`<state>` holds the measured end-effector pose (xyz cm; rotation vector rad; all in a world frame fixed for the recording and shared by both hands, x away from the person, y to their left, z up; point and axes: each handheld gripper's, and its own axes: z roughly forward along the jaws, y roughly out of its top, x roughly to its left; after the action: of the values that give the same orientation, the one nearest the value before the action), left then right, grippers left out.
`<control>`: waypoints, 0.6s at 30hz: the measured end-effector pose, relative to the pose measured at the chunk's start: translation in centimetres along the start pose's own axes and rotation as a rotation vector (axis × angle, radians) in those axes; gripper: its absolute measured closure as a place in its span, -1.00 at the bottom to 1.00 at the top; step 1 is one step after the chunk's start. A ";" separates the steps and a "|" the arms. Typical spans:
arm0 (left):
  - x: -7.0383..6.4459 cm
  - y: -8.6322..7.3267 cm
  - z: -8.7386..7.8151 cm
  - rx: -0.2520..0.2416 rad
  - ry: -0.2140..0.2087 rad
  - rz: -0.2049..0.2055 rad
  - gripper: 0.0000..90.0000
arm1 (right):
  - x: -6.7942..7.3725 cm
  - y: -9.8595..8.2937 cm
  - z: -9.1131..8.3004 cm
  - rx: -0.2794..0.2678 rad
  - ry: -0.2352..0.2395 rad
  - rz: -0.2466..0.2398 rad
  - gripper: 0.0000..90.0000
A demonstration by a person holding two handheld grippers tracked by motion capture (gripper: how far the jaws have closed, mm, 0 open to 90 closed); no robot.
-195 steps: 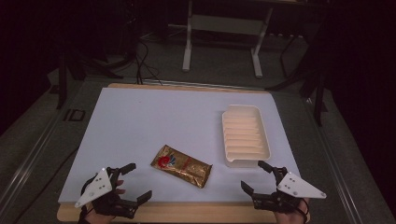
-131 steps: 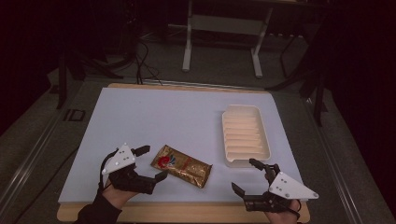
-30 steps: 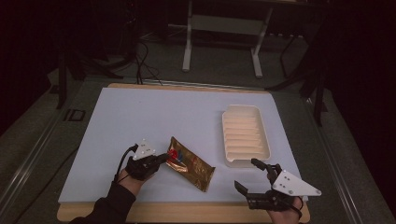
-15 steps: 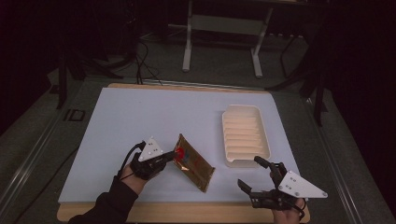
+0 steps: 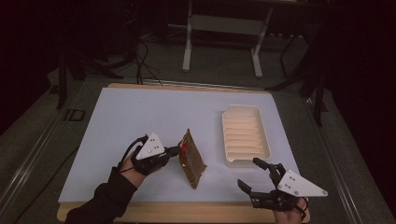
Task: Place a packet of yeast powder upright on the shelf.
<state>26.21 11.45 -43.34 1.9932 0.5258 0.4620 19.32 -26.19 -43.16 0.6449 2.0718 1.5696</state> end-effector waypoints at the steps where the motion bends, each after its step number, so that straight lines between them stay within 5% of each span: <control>1: 0.3 0.3 -0.3 -0.024 -0.028 0.018 1.00 | 0.1 0.0 0.1 0.005 0.003 -0.006 -0.58; 11: 1.0 1.2 -1.4 -0.076 -0.076 0.103 1.00 | 0.1 0.4 0.8 0.021 0.002 -0.053 -0.69; 18: 0.6 2.3 -1.8 -0.125 -0.162 0.158 1.00 | -0.6 1.3 1.2 0.028 0.088 0.051 -0.76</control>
<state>26.16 12.13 -40.44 1.9387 0.2343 0.4154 20.62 -25.35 -42.14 0.6543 2.1613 1.6264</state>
